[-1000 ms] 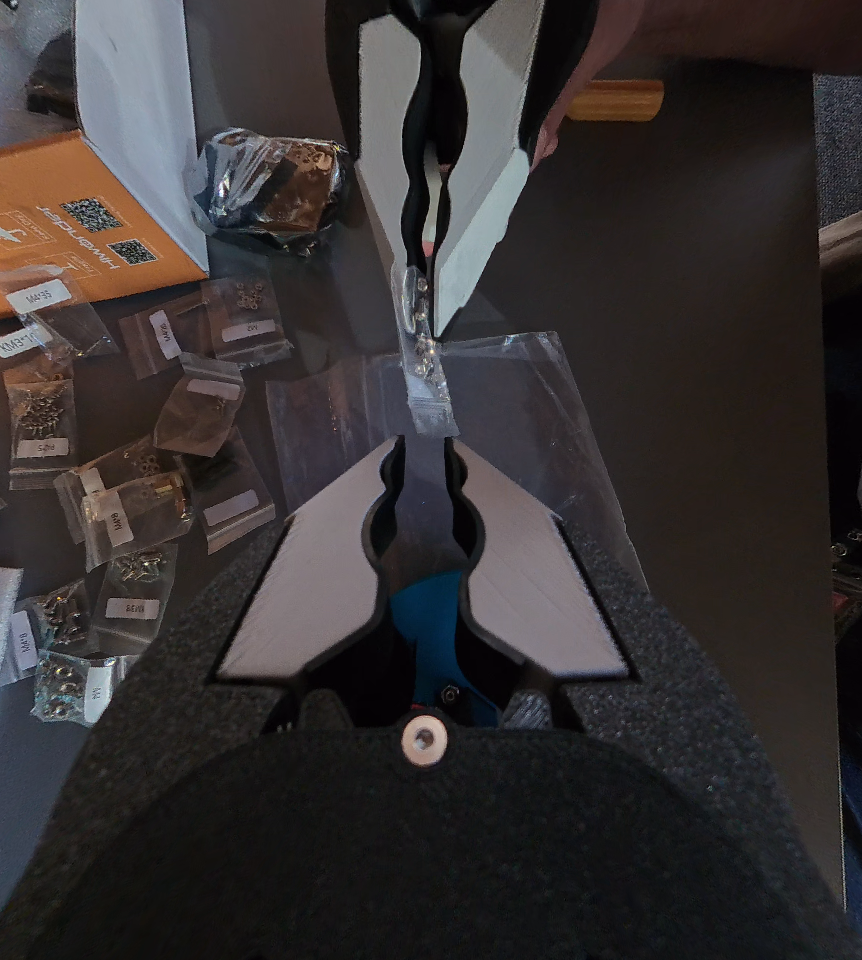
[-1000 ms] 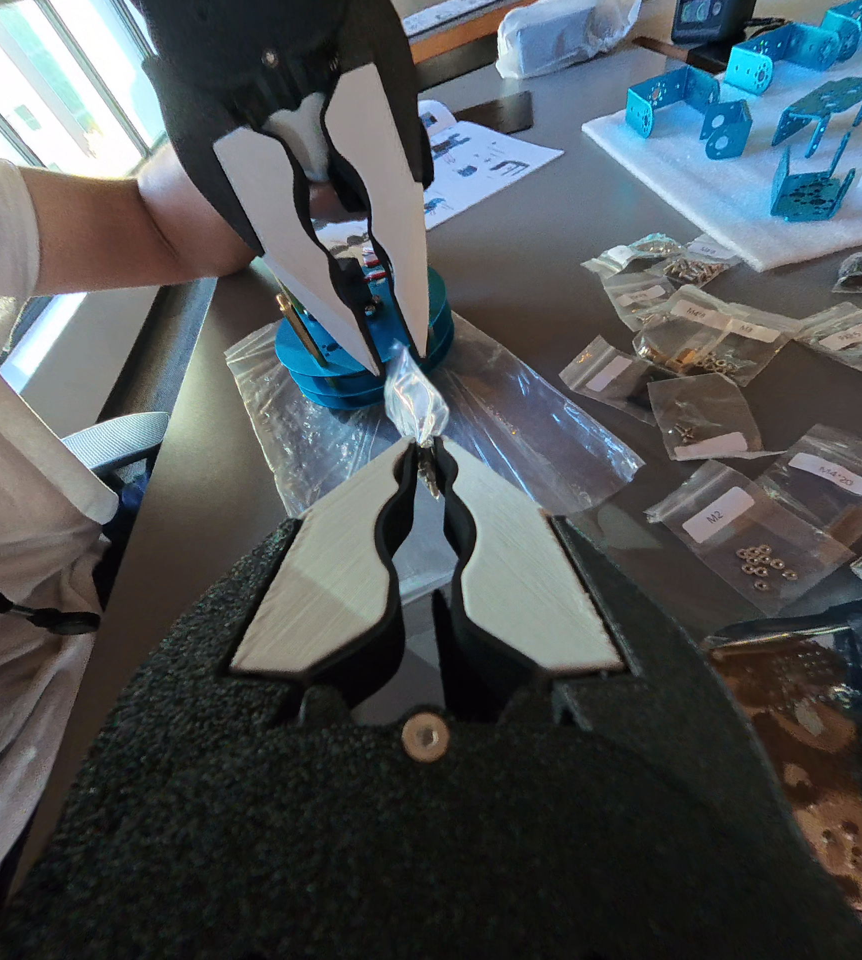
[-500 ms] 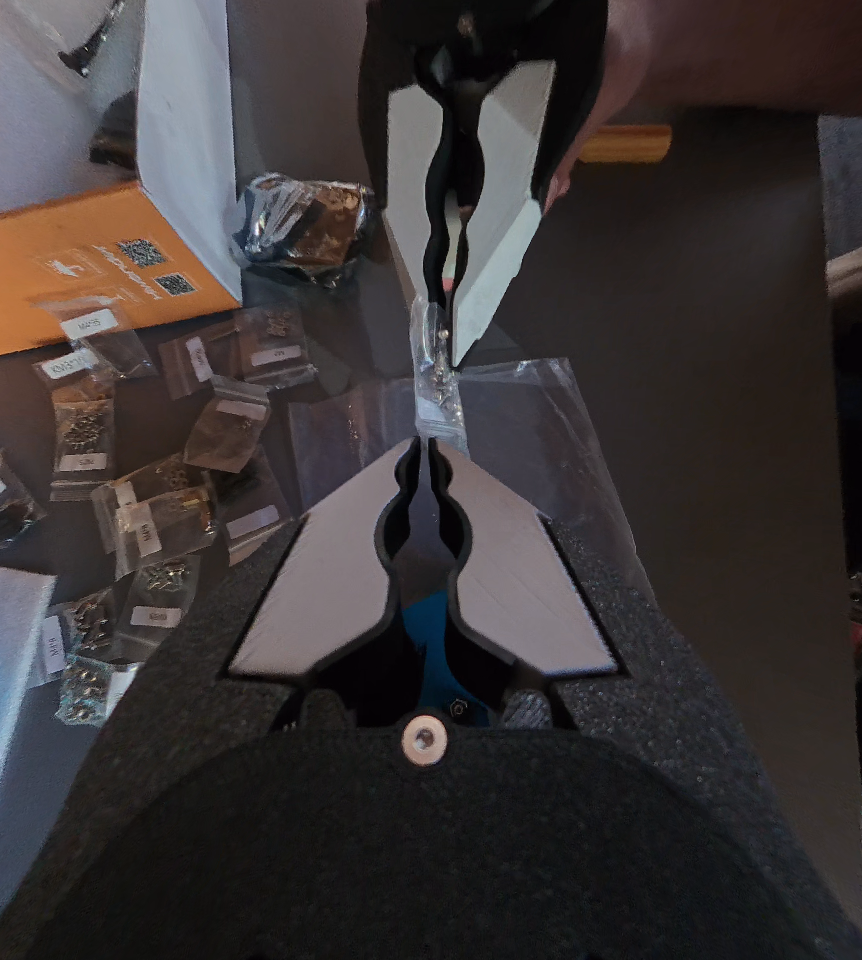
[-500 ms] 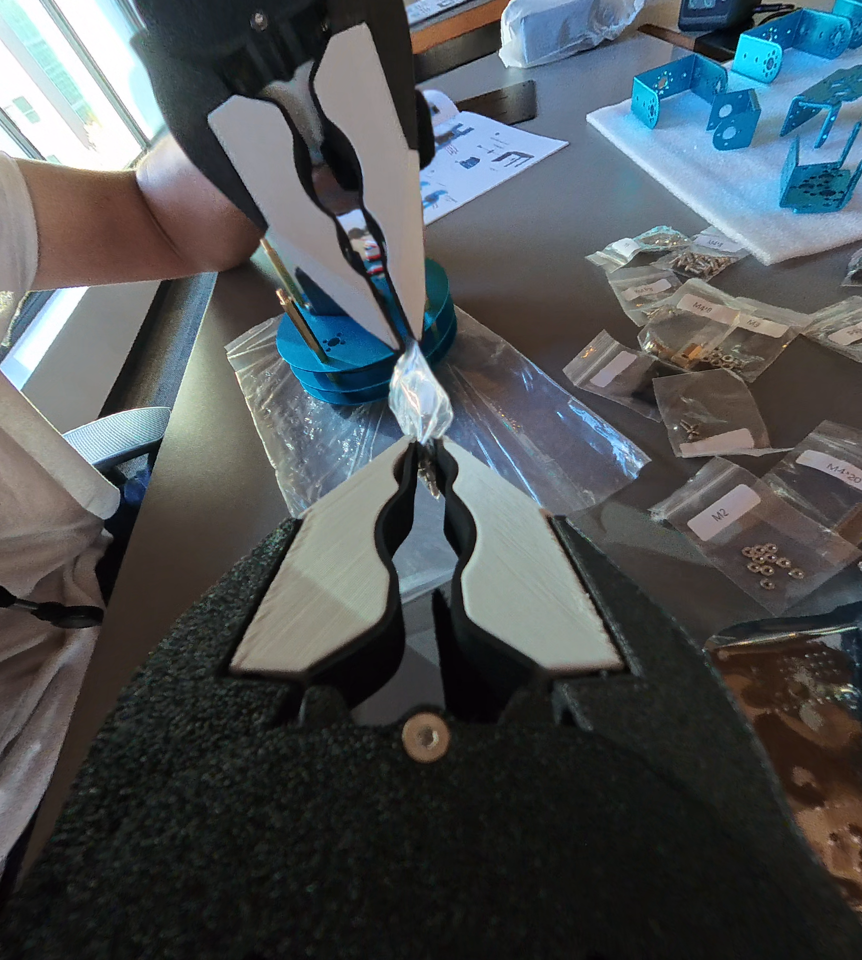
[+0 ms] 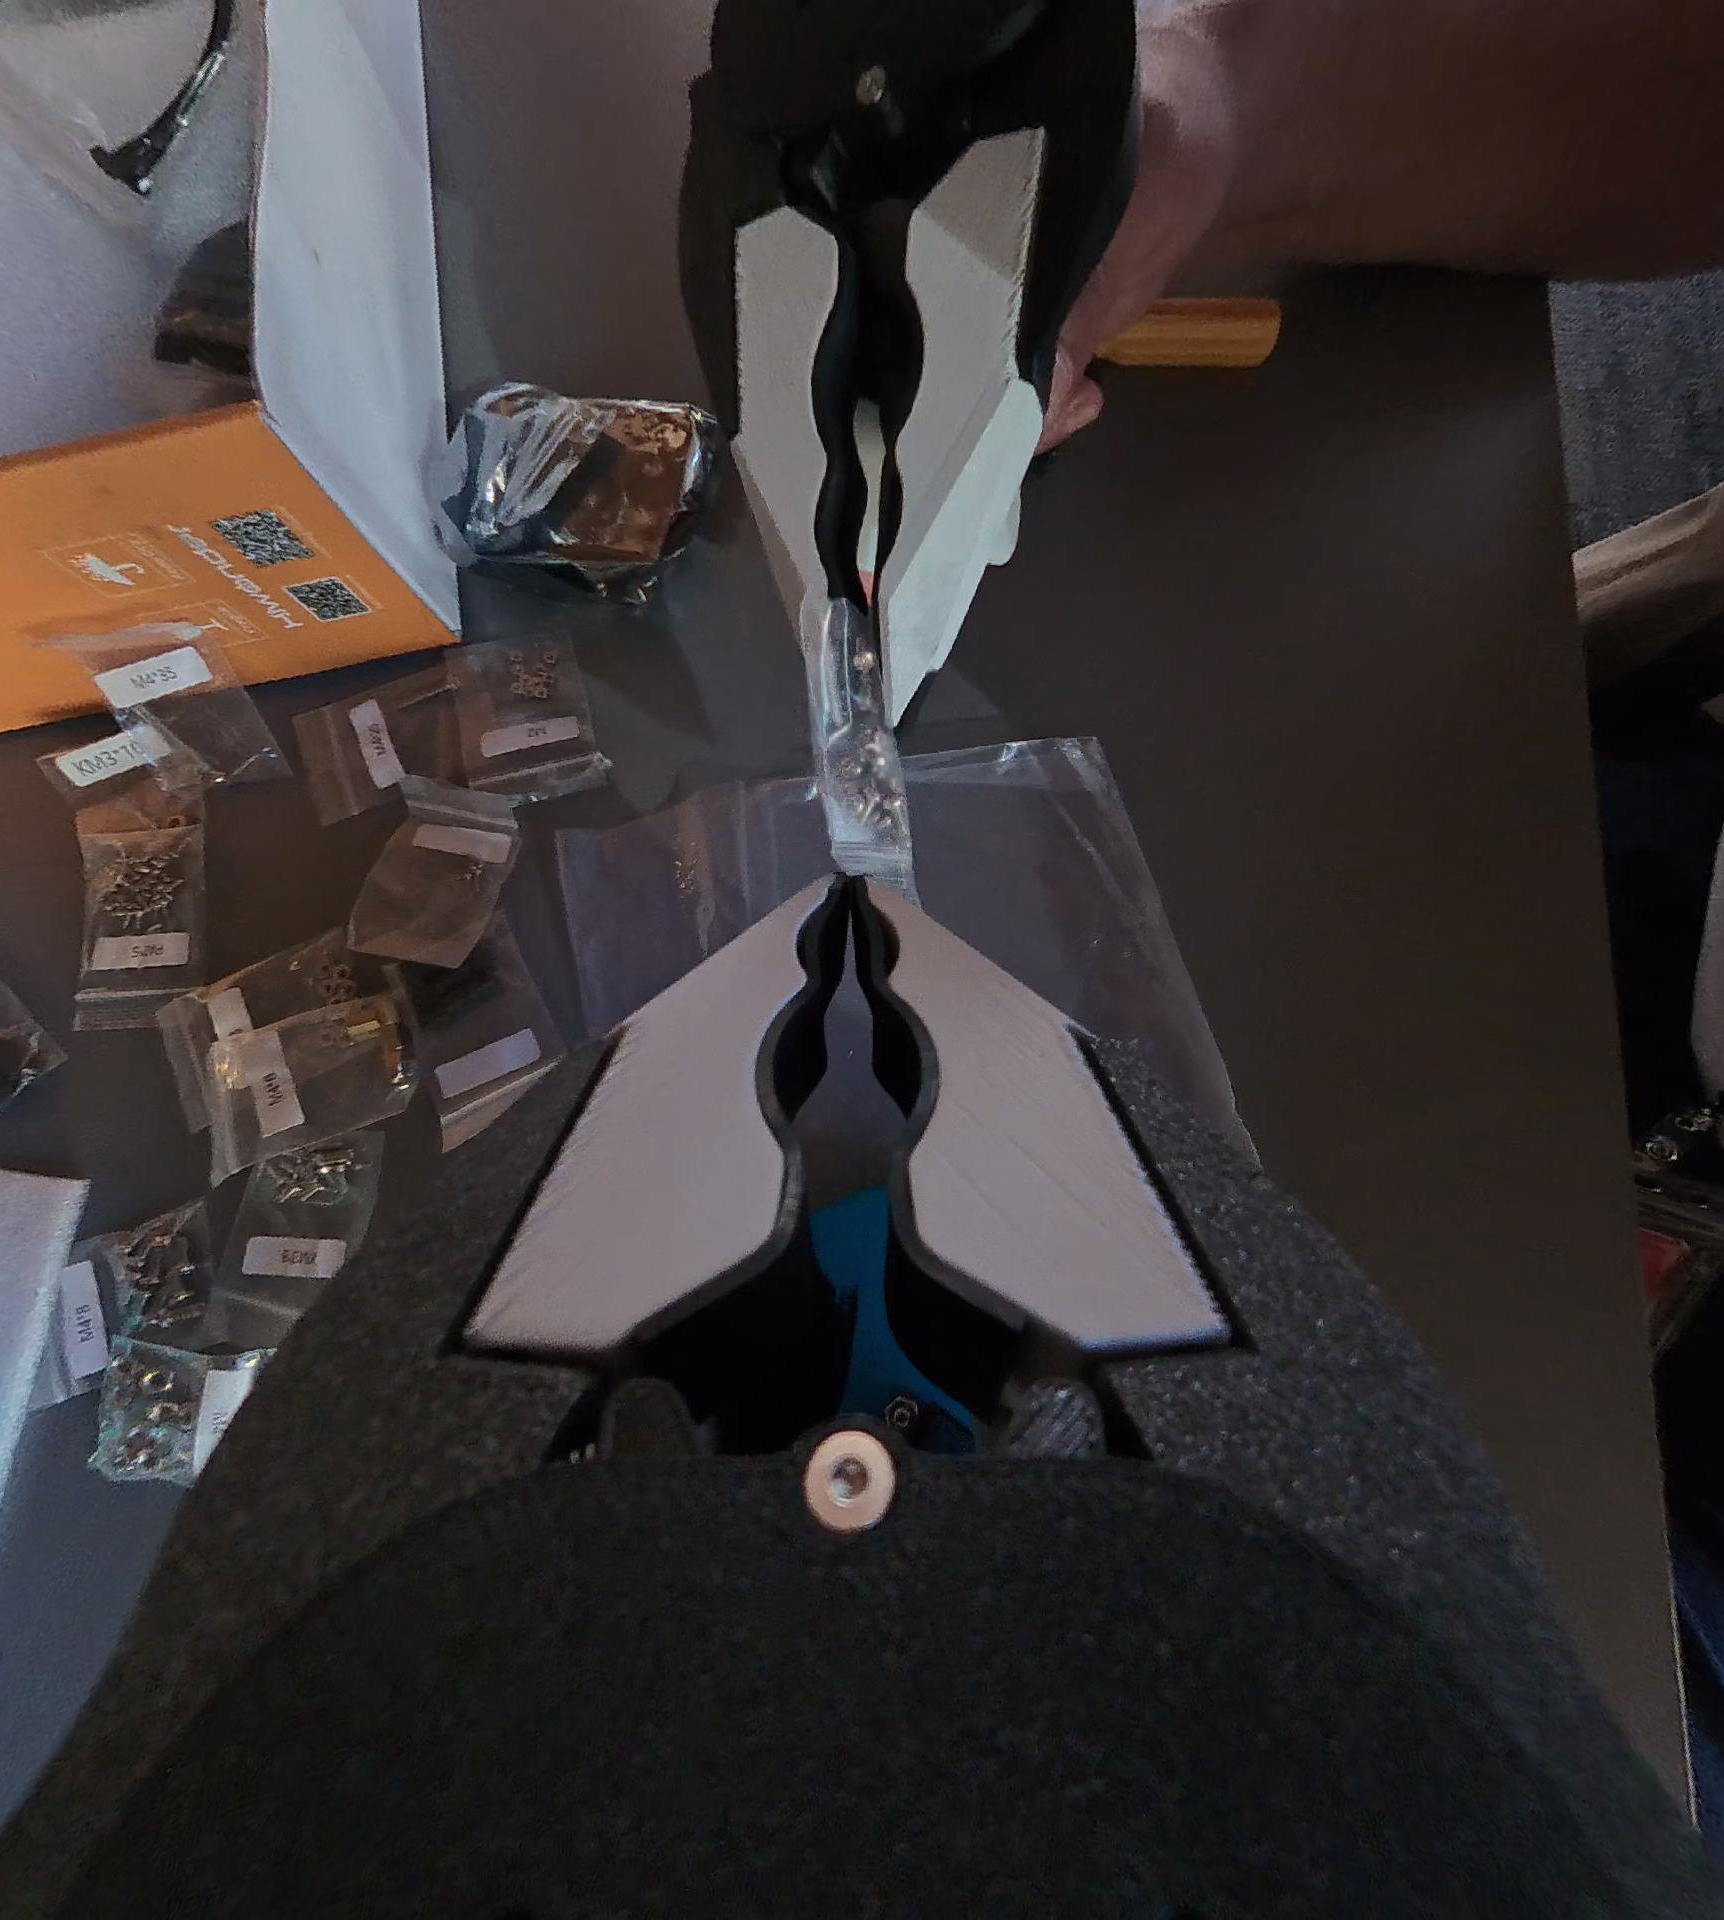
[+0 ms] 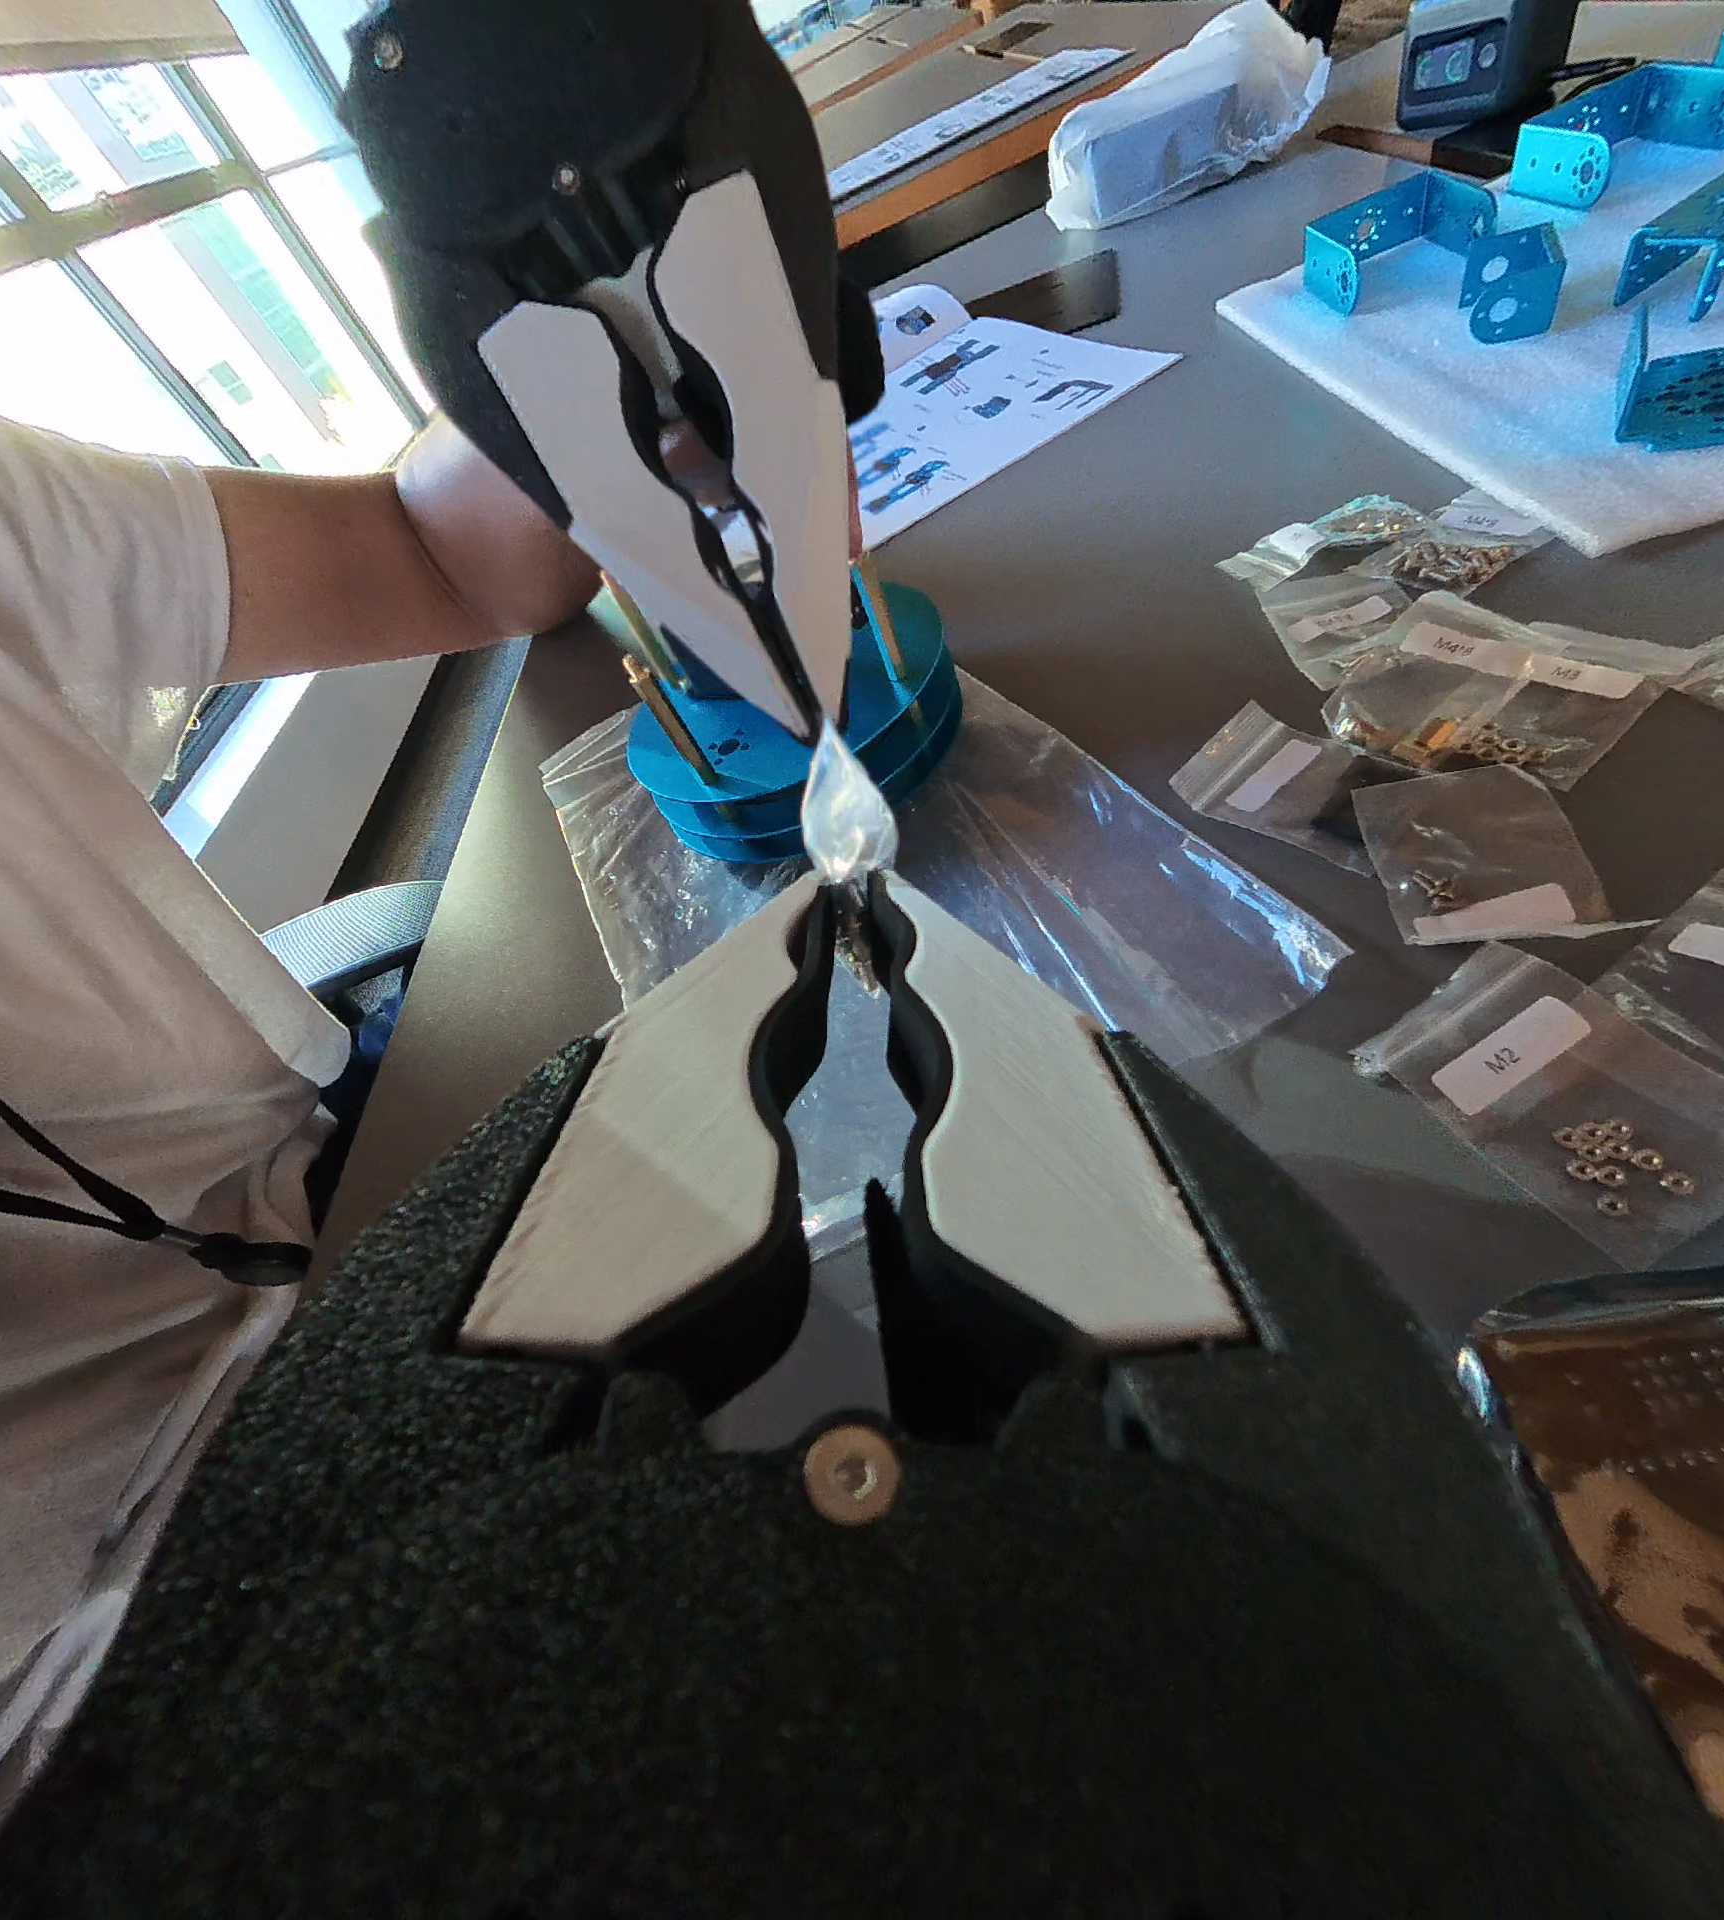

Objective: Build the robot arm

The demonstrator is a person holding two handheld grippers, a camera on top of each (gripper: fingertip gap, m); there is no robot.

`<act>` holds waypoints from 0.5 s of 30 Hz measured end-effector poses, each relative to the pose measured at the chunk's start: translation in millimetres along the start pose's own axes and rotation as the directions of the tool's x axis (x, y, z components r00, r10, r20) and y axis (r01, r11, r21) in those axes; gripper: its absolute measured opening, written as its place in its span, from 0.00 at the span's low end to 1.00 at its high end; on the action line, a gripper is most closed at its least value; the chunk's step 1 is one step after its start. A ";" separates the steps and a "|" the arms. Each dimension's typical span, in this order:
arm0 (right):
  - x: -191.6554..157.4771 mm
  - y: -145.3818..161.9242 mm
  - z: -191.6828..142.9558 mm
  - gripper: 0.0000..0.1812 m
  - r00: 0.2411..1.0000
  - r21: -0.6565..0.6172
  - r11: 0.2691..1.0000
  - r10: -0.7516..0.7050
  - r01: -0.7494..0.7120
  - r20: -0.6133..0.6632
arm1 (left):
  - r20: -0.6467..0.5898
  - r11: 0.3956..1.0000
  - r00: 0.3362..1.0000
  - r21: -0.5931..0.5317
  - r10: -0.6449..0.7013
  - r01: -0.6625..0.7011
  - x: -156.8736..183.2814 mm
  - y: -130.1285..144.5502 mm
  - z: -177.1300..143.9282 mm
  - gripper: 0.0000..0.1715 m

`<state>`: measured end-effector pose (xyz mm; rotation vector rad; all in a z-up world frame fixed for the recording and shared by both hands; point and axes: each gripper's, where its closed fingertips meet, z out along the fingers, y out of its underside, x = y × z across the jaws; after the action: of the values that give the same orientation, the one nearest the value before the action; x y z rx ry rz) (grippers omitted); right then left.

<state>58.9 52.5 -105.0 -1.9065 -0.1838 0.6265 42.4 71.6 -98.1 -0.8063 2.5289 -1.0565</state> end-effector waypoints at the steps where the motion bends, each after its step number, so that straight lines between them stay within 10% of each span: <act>1: -0.5 0.1 0.1 0.02 1.000 -0.001 1.000 0.000 0.000 0.003 | -0.009 1.000 1.000 0.013 -0.005 0.005 0.0 -1.9 -3.4 0.00; 15: -4.2 1.6 3.2 0.02 0.999 -0.007 1.000 0.017 -0.017 0.027 | 0.001 1.000 1.000 0.024 -0.009 0.009 -1.9 -5.8 -4.8 0.00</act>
<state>53.5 52.8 -105.9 -1.9086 -0.1872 0.6642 44.0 72.0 -90.6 -0.8122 2.5096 -1.0869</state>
